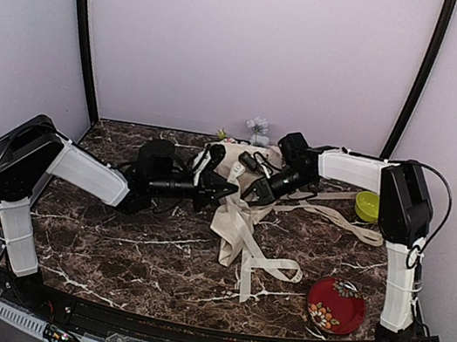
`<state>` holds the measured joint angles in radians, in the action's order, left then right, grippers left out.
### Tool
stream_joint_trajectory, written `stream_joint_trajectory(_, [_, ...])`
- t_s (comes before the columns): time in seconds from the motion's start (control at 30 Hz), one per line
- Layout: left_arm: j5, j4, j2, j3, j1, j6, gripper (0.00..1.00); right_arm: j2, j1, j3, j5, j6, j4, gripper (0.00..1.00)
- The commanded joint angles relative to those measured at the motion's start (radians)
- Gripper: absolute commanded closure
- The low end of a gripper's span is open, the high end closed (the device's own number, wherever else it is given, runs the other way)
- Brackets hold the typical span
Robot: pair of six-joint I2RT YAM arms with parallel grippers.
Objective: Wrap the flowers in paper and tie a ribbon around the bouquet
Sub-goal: Cross the half-tied ribbon over the folded bouquet.
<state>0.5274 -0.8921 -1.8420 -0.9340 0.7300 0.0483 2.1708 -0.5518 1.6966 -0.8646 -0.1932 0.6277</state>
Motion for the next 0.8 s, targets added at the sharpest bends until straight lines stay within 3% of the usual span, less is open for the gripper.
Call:
stream_joint_trajectory(0.0, [0.028, -0.060, 0.002, 0.016, -0.014, -0.003, 1.00, 0.040, -0.005, 0.036, -0.190, -0.134, 0.100, 0.90])
stream_joint_trajectory(0.23, [0.040, -0.082, -0.004, 0.032, -0.025, -0.016, 1.00, 0.032, -0.003, 0.022, -0.249, -0.145, 0.093, 0.89])
stream_joint_trajectory(0.37, [0.042, -0.081, -0.003, 0.040, -0.029, -0.017, 1.00, 0.002, 0.008, -0.006, -0.199, -0.095, 0.054, 0.89])
stream_joint_trajectory(0.6, [0.042, -0.089, 0.000, 0.049, -0.029, -0.022, 1.00, -0.154, 0.039, -0.146, -0.060, 0.084, -0.186, 0.86])
stream_joint_trajectory(0.77, [0.032, -0.097, 0.009, 0.062, -0.029, -0.024, 1.00, -0.231, 0.037, -0.239, 0.036, 0.116, -0.268, 0.80])
